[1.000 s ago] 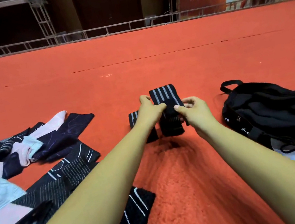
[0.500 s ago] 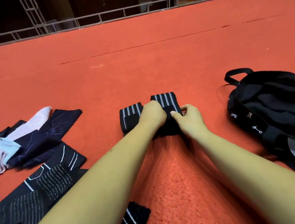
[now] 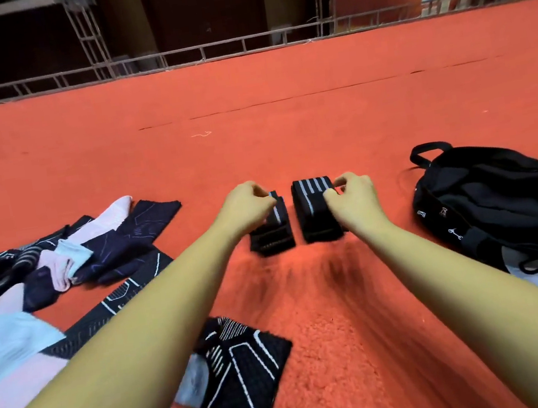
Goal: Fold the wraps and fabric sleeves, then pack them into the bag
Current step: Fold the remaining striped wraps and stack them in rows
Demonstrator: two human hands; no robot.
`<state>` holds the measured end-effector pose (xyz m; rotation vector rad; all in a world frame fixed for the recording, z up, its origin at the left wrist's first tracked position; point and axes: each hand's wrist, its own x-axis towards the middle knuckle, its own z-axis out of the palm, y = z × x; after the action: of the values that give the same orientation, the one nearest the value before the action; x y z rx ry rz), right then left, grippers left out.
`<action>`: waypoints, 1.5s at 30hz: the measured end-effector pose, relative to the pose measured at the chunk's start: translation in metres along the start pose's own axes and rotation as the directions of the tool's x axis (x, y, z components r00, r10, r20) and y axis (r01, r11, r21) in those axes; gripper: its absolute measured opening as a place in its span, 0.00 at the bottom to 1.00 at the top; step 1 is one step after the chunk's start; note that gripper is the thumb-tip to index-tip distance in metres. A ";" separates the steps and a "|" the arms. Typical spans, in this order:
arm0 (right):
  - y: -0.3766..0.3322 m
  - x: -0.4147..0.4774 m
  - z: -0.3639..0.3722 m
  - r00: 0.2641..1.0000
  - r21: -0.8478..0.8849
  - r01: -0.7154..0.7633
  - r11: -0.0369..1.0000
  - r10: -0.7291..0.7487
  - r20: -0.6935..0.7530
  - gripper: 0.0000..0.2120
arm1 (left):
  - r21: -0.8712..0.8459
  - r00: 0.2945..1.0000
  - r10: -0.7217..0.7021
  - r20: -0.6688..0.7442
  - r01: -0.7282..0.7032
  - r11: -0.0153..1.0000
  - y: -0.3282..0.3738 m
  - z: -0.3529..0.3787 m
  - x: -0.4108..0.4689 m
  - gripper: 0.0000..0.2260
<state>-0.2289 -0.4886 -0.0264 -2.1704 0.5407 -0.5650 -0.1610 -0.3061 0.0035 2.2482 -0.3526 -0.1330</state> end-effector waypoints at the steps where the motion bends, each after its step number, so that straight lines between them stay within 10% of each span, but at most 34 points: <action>1: -0.011 -0.011 0.000 0.999 0.008 0.028 1.000 -0.028 0.016 0.15 | -0.021 1.000 -0.009 -0.019 0.008 1.000 -0.008 -0.014 -0.009 0.06; 16: -0.091 -0.155 0.104 0.838 0.030 0.035 0.999 -0.046 0.544 0.11 | 0.293 0.990 0.010 -0.142 0.032 0.955 -0.179 -0.128 -0.139 0.01; 27: -0.107 -0.155 0.181 0.782 0.052 0.085 0.995 -0.099 0.616 0.17 | 0.327 0.978 -0.110 -0.177 0.164 0.931 -0.258 -0.109 -0.129 0.26; 38: -0.105 -0.152 0.192 0.709 0.207 -0.348 0.914 0.112 0.696 0.11 | 0.015 0.977 -0.044 -0.210 0.048 0.999 -0.273 -0.109 -0.134 0.14; 45: -0.152 -0.128 0.135 0.816 0.581 -0.372 0.724 -0.043 0.576 0.12 | -0.166 0.983 -0.094 -0.156 0.067 0.984 -0.257 -0.110 -0.144 0.18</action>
<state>-0.2280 -0.2491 -0.0105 -1.4380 0.1565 0.0249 -0.2221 -0.0252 -0.1252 2.0973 -0.1565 -0.0181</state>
